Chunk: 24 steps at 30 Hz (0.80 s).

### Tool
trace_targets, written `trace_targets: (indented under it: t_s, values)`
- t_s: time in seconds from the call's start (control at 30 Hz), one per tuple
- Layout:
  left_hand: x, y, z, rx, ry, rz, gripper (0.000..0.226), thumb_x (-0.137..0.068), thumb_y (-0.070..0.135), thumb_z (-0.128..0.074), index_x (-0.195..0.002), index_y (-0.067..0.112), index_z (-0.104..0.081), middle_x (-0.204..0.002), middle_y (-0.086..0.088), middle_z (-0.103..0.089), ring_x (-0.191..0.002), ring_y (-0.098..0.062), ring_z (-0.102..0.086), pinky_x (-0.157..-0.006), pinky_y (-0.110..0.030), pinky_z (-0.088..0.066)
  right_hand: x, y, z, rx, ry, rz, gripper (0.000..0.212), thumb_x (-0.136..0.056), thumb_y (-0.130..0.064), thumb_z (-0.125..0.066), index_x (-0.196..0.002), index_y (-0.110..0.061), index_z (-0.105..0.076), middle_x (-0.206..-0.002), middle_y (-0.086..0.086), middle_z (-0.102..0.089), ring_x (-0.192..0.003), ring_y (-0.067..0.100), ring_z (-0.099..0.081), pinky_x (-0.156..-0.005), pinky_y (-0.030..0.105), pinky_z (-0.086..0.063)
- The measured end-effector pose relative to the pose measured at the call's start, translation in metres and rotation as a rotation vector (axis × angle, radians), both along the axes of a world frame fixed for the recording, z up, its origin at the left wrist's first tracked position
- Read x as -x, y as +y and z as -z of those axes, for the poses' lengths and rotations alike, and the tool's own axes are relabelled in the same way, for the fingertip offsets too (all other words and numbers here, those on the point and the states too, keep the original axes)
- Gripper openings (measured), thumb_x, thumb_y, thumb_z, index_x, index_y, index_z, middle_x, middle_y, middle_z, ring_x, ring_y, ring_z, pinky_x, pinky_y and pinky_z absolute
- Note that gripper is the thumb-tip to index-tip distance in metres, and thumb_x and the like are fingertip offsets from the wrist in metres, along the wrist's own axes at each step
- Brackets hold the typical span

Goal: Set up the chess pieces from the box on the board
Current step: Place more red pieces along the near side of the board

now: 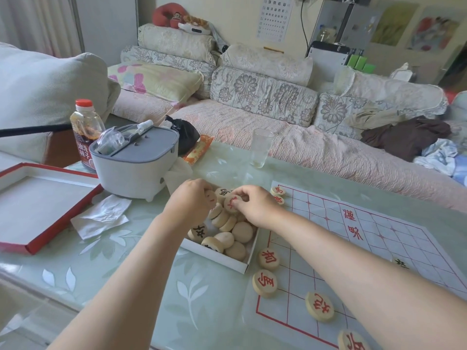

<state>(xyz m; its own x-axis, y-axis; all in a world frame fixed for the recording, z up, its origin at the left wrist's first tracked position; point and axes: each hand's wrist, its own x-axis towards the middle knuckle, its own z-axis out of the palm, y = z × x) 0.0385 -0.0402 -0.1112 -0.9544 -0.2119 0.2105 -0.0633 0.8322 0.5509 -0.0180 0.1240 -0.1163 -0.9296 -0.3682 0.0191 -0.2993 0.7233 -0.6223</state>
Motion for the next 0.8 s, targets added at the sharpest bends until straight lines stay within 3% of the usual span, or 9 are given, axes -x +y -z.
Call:
trace_targets:
  t_s: [0.1, 0.17, 0.27, 0.37, 0.47, 0.57, 0.7, 0.8]
  values:
    - [0.001, 0.007, 0.001, -0.029, -0.025, 0.031, 0.034, -0.09, 0.012, -0.051, -0.123, 0.015, -0.058, -0.121, -0.007, -0.057, -0.109, -0.022, -0.052, -0.086, -0.027, -0.041, -0.002, 0.003, 0.002, -0.034, -0.031, -0.02, 0.036, -0.096, -0.038, -0.056, -0.13, -0.026, -0.06, -0.128, -0.002, -0.062, -0.114, 0.016, -0.057, -0.082, 0.021, -0.037]
    - [0.002, 0.01, 0.003, -0.035, -0.04, 0.049, 0.035, -0.091, 0.014, -0.051, -0.126, 0.016, -0.056, -0.124, -0.008, -0.057, -0.114, -0.023, -0.053, -0.09, -0.028, -0.042, -0.001, 0.002, 0.003, -0.031, -0.056, -0.052, 0.04, -0.092, -0.041, -0.061, -0.13, -0.028, -0.061, -0.129, -0.002, -0.062, -0.114, 0.016, -0.058, -0.083, 0.023, -0.04]
    - [0.004, 0.014, 0.004, -0.035, -0.055, 0.046, 0.035, -0.092, 0.013, -0.049, -0.126, 0.019, -0.057, -0.124, -0.007, -0.058, -0.111, -0.023, -0.054, -0.086, -0.028, -0.043, 0.002, 0.004, 0.007, -0.062, -0.039, -0.081, 0.04, -0.091, -0.042, -0.064, -0.13, -0.031, -0.062, -0.133, 0.0, -0.058, -0.114, 0.017, -0.058, -0.088, 0.026, -0.044]
    - [0.007, 0.018, 0.004, -0.038, -0.053, 0.031, 0.032, -0.09, 0.016, -0.05, -0.121, 0.022, -0.059, -0.119, -0.003, -0.06, -0.105, -0.022, -0.056, -0.082, -0.029, -0.046, 0.005, 0.01, 0.008, -0.128, 0.027, -0.076, 0.048, -0.092, -0.045, -0.064, -0.136, -0.027, -0.057, -0.132, 0.002, -0.047, -0.12, 0.019, -0.052, -0.09, 0.024, -0.036]
    - [0.013, 0.024, 0.003, -0.089, -0.03, 0.015, 0.03, -0.087, 0.022, -0.054, -0.116, 0.022, -0.064, -0.113, 0.0, -0.064, -0.101, -0.019, -0.057, -0.079, -0.027, -0.047, 0.012, 0.021, 0.004, -0.092, 0.124, -0.034, 0.051, -0.091, -0.042, -0.065, -0.137, -0.022, -0.054, -0.133, 0.004, -0.05, -0.123, 0.021, -0.052, -0.089, 0.023, -0.035]
    - [0.019, 0.034, 0.001, -0.139, -0.015, 0.032, 0.031, -0.087, 0.02, -0.055, -0.116, 0.022, -0.065, -0.111, 0.004, -0.066, -0.099, -0.015, -0.058, -0.077, -0.024, -0.045, 0.03, 0.041, -0.002, -0.006, 0.182, 0.085, 0.043, -0.087, -0.04, -0.07, -0.125, -0.023, -0.056, -0.116, -0.002, -0.058, -0.109, 0.017, -0.056, -0.082, 0.025, -0.038]
    - [0.027, 0.047, 0.004, -0.206, -0.002, 0.062, 0.024, -0.088, 0.016, -0.052, -0.107, 0.02, -0.067, -0.092, 0.01, -0.065, -0.072, -0.001, -0.054, -0.059, -0.017, -0.043, 0.065, 0.069, -0.002, 0.045, 0.159, 0.237, 0.027, -0.08, -0.04, -0.077, -0.095, -0.024, -0.062, -0.094, -0.009, -0.063, -0.089, 0.013, -0.061, -0.073, 0.027, -0.044]
    - [0.036, 0.051, 0.007, -0.275, 0.019, 0.05, 0.024, -0.089, 0.018, -0.054, -0.106, 0.025, -0.067, -0.089, 0.014, -0.061, -0.075, -0.002, -0.052, -0.055, -0.008, -0.035, 0.092, 0.085, 0.001, 0.015, 0.149, 0.316, 0.025, -0.079, -0.039, -0.077, -0.091, -0.022, -0.063, -0.085, -0.012, -0.061, -0.086, 0.014, -0.061, -0.071, 0.027, -0.043]
